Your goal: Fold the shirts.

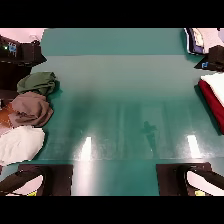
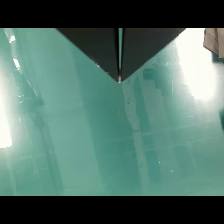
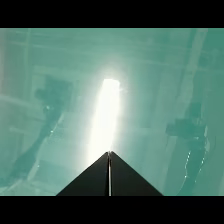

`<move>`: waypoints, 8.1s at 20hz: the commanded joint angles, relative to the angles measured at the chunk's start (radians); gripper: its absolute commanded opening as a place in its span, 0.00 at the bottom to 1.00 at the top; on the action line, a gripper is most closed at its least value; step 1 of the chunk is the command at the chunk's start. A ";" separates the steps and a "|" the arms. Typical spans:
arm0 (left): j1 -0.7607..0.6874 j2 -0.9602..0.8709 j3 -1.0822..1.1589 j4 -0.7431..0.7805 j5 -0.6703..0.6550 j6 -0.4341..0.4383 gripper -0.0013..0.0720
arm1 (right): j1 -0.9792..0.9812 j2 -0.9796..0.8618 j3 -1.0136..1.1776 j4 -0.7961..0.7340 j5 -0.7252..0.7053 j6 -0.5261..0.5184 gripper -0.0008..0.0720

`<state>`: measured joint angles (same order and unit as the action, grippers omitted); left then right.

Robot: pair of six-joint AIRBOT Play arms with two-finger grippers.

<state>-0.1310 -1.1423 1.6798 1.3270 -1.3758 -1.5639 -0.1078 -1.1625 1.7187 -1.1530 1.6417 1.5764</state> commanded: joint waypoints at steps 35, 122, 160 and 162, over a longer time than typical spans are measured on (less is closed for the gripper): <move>0.001 -0.526 -0.213 0.705 0.418 -0.201 0.93 | 0.013 0.001 0.000 0.002 0.047 0.000 0.04; -0.392 -0.155 -0.587 -0.062 0.397 0.123 0.06 | 0.302 0.202 -0.806 0.027 -0.311 -0.048 0.88; -0.392 0.292 -0.188 0.400 -0.015 0.077 0.06 | -0.139 0.470 -0.407 0.159 -0.376 -0.078 0.03; -0.392 0.272 -0.189 0.286 0.001 0.084 0.06 | -0.145 0.485 -0.407 0.158 -0.355 -0.078 0.03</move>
<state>-0.5243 -0.8673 1.4704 1.7004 -1.3922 -1.4727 -0.1951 -0.7200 1.2865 -0.9882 1.2377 1.4979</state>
